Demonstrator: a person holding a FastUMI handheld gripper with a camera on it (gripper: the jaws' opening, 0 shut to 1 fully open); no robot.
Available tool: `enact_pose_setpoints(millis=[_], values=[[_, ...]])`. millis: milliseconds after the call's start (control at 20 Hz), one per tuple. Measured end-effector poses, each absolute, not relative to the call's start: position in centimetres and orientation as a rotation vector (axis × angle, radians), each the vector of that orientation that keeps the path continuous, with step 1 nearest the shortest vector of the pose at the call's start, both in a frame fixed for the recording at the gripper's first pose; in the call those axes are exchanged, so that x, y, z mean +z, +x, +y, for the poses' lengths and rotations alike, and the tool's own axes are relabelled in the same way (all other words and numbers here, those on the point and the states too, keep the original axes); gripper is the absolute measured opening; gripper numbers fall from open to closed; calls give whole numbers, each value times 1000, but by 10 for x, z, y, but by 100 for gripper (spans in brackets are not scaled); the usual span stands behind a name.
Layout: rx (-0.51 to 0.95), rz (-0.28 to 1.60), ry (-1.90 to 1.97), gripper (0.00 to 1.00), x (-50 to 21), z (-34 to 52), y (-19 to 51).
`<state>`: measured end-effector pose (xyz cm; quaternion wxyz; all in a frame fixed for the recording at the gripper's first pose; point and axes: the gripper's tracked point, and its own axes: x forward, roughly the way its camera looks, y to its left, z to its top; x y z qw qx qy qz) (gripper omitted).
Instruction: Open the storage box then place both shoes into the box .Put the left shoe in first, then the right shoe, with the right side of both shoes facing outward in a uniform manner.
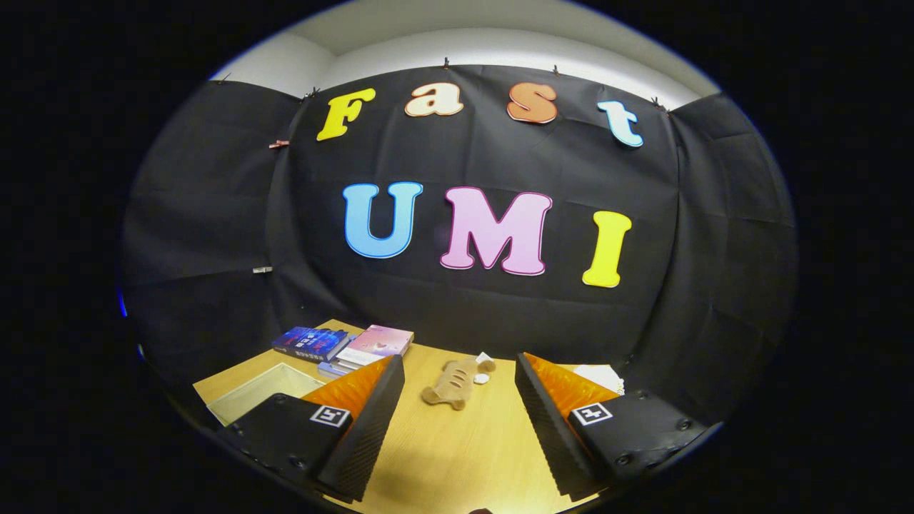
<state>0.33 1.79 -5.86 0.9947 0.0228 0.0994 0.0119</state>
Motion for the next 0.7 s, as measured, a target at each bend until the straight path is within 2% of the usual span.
enact_pose_setpoints(millis=[300,700], values=[[-21,188,16,98,-56,-33,7],[24,176,9,98,-57,-32,12]])
